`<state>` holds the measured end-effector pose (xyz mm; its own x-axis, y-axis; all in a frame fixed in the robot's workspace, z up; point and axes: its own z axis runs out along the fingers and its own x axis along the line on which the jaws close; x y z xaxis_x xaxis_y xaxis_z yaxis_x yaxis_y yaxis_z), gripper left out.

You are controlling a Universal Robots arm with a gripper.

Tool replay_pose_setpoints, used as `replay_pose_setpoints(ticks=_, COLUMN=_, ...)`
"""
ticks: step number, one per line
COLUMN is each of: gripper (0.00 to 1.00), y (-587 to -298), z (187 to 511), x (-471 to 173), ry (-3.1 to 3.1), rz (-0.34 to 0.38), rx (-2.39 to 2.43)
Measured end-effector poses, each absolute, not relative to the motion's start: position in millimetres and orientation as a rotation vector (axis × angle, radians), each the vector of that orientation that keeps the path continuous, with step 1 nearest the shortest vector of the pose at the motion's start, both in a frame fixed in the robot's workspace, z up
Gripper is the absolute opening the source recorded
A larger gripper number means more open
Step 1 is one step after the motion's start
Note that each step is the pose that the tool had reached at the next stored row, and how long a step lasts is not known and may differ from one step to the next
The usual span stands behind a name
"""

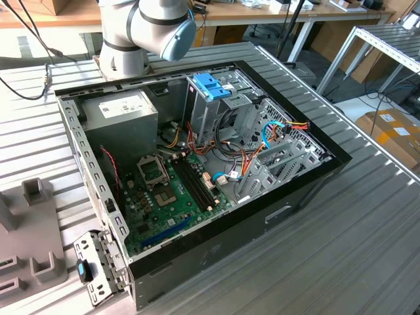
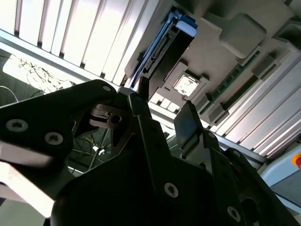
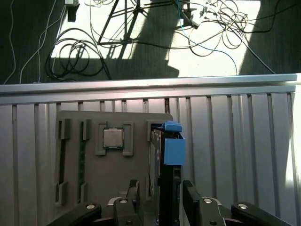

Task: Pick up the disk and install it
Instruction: 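Pick up the disk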

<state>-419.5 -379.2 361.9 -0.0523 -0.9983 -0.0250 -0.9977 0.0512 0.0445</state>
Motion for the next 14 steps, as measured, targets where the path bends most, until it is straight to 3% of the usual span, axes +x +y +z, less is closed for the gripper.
replay_pose_setpoints(ticks=14, gripper=0.49, y=-378.4, z=359.0, x=-420.2, ry=-2.268, rz=-0.077, rx=2.154)
